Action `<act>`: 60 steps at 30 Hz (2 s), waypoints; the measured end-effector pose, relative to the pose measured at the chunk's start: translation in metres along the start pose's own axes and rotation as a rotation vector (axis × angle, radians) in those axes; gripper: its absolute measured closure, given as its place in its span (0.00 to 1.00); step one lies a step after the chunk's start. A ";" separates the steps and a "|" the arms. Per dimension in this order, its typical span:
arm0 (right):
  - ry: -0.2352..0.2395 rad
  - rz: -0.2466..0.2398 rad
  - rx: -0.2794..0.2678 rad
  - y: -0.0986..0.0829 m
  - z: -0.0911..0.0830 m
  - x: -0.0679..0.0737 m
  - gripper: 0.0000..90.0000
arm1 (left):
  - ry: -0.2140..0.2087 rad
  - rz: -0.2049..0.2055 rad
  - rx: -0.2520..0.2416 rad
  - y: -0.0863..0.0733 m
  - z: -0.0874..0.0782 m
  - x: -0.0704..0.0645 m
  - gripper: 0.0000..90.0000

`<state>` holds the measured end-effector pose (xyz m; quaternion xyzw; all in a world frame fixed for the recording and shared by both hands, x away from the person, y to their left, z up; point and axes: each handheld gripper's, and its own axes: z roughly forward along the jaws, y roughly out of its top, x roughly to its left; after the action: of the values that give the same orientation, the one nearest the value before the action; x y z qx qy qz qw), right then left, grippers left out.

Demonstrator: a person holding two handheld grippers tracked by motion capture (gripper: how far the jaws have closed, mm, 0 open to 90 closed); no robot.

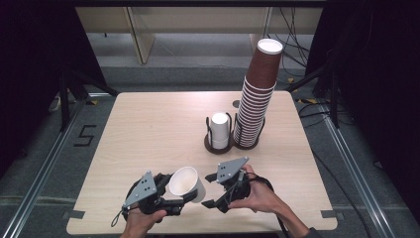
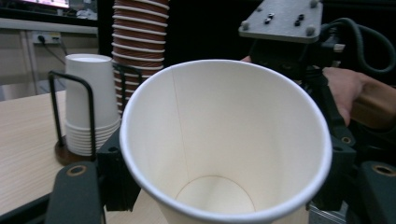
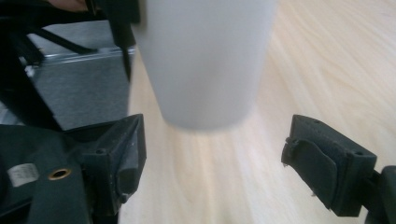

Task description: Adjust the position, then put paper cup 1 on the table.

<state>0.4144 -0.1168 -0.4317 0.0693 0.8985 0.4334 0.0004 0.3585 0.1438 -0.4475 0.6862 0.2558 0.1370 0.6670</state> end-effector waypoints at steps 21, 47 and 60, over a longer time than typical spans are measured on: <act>-0.143 0.080 -0.005 -0.037 -0.035 -0.009 0.22 | 0.303 0.097 0.113 -0.003 -0.010 0.022 0.30; -0.227 0.134 0.039 -0.068 -0.051 -0.006 0.18 | 0.448 0.058 0.158 -0.006 -0.021 0.048 0.30; -0.265 0.157 0.059 -0.079 -0.055 -0.006 0.18 | 0.493 0.035 0.158 -0.006 -0.026 0.063 0.30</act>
<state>0.4073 -0.2089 -0.4596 0.1959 0.8948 0.3925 0.0832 0.3959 0.1990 -0.4610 0.6863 0.4087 0.2914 0.5264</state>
